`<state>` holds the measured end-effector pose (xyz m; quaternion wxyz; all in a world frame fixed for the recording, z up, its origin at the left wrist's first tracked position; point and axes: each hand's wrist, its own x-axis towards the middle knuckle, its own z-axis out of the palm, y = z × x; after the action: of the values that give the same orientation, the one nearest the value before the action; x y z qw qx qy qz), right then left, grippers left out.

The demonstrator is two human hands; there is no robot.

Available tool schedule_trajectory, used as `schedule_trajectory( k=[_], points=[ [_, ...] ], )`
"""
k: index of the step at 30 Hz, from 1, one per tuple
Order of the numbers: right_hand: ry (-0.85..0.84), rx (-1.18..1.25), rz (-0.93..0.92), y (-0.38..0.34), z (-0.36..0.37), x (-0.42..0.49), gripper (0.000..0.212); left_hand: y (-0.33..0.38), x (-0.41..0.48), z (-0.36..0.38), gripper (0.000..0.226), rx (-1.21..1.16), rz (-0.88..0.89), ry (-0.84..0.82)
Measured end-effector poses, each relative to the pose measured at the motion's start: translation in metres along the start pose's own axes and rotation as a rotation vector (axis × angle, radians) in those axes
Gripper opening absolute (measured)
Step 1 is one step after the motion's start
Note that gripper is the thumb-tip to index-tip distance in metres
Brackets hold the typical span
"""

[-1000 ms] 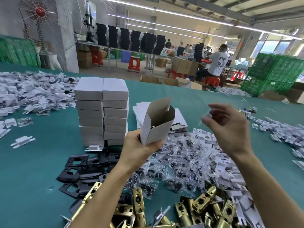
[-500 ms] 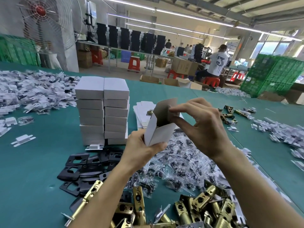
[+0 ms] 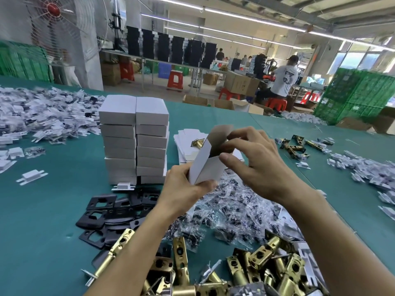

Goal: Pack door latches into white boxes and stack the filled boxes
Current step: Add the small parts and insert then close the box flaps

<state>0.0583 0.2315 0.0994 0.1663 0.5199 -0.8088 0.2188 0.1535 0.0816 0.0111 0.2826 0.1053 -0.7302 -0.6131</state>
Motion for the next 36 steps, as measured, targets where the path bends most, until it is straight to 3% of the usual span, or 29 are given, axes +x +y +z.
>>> schedule_trajectory(
  k=[5, 7, 9, 11, 14, 16, 19, 23, 26, 32, 36],
  points=[
    [0.355, 0.17, 0.05, 0.001, 0.01, -0.003, 0.018, 0.006, 0.002, -0.007, 0.026, -0.006, 0.019, 0.09],
    [0.394, 0.246, 0.138, 0.002, 0.02, -0.005, 0.009, 0.011, 0.004, -0.013, 0.029, -0.018, 0.021, 0.18],
    [0.23, 0.277, 0.228, 0.003, 0.036, -0.007, 0.006, 0.015, 0.007, -0.021, 0.031, -0.023, 0.022, 0.268],
    [-0.057, 0.297, 0.273, 0.002, 0.054, -0.011, 0.009, 0.018, 0.009, -0.027, 0.03, 0.014, 0.027, 0.328],
    [-0.453, 0.251, 0.237, -0.011, 0.081, -0.015, 0.015, 0.021, 0.012, -0.036, 0.029, 0.155, 0.045, 0.437],
    [-0.596, 0.15, 0.15, -0.025, 0.099, -0.011, 0.023, 0.022, 0.012, -0.042, 0.025, 0.279, 0.051, 0.508],
    [-0.539, 0.047, 0.029, -0.043, 0.12, 0.003, 0.034, 0.02, 0.013, -0.045, 0.023, 0.38, 0.028, 0.505],
    [-0.612, -0.174, -0.079, -0.051, 0.143, 0.013, 0.04, 0.026, 0.012, -0.042, 0.016, -0.086, -0.09, 0.374],
    [-0.618, -0.256, -0.113, -0.049, 0.149, 0.014, 0.037, 0.028, 0.011, -0.04, 0.013, -0.158, -0.116, 0.356],
    [-0.428, -0.316, -0.31, -0.053, 0.157, 0.009, 0.004, 0.025, 0.012, -0.037, 0.017, -0.115, -0.096, 0.356],
    [-0.234, -0.092, -0.191, -0.047, 0.15, 0.012, 0.026, 0.027, 0.012, -0.039, 0.017, -0.159, -0.063, 0.366]
  ],
)
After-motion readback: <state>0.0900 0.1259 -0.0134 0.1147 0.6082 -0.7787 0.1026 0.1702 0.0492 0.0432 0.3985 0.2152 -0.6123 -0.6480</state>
